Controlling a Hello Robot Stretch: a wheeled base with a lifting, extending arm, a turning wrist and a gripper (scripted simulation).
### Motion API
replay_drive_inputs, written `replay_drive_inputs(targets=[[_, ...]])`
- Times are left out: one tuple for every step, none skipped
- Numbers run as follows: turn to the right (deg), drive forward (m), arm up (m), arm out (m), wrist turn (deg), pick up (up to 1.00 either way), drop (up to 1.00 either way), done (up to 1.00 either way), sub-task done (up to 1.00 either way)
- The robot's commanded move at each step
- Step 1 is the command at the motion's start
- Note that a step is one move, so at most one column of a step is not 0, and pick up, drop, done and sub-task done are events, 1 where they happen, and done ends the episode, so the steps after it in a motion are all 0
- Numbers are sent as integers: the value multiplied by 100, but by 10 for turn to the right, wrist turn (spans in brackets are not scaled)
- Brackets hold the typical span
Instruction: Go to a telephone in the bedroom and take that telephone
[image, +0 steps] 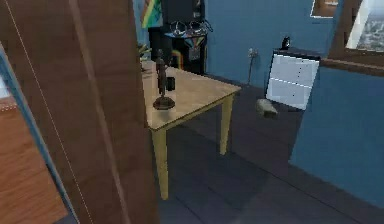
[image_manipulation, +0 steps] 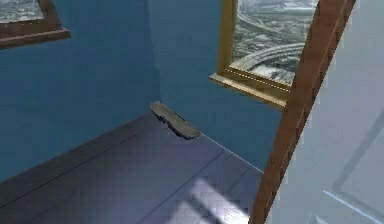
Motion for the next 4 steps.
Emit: replay_drive_inputs(targets=[[390,0,0,0,0,0,0,0,0],[0,15,0,0,0,0,0,0,0],[60,0,0,0,0,0,0,0,0],[0,30,0,0,0,0,0,0,0]])
